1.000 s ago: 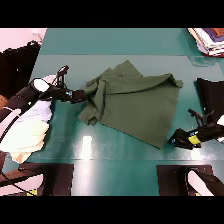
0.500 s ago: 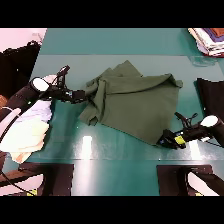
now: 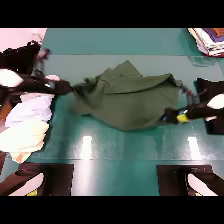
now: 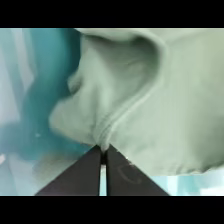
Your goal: Fold the shirts.
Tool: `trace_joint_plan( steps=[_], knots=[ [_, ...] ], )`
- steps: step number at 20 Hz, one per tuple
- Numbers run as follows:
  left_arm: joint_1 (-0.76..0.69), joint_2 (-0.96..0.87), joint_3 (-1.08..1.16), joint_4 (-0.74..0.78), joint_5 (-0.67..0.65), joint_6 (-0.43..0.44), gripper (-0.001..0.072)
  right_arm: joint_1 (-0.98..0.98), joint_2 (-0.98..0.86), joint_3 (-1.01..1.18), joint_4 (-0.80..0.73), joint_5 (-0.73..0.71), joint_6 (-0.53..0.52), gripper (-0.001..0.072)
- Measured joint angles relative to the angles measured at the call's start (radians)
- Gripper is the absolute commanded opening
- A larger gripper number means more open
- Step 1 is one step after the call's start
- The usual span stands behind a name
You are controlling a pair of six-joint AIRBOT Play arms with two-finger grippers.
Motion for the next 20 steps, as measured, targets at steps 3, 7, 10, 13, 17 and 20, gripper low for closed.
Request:
trace_joint_plan(
  steps=[3,7,10,13,17,20],
  knots=[
    [0.069,0.111,0.163,0.009,-0.084,-0.002,0.0026,-0.072,0.066,0.240,0.002,0.001,-0.006,0.0015],
    [0.110,0.180,0.489,0.011,-0.148,-0.003,0.0026,-0.200,0.119,0.608,0.003,0.016,-0.027,0.0015],
    [0.120,0.197,0.767,0.011,-0.154,-0.003,0.0025,-0.307,0.132,0.877,0.005,0.049,-0.045,0.0015],
    [0.124,0.204,0.990,0.013,-0.127,-0.011,0.0025,-0.418,0.138,1.090,0.005,0.069,-0.060,0.0015],
    [0.125,0.208,1.132,0.022,-0.087,-0.029,0.0025,-0.541,0.125,1.260,0.010,0.099,-0.065,0.0015],
    [0.125,0.206,1.058,0.045,-0.097,-0.046,0.0026,-0.568,0.078,1.272,0.010,0.148,-0.067,0.0015]
  ],
)
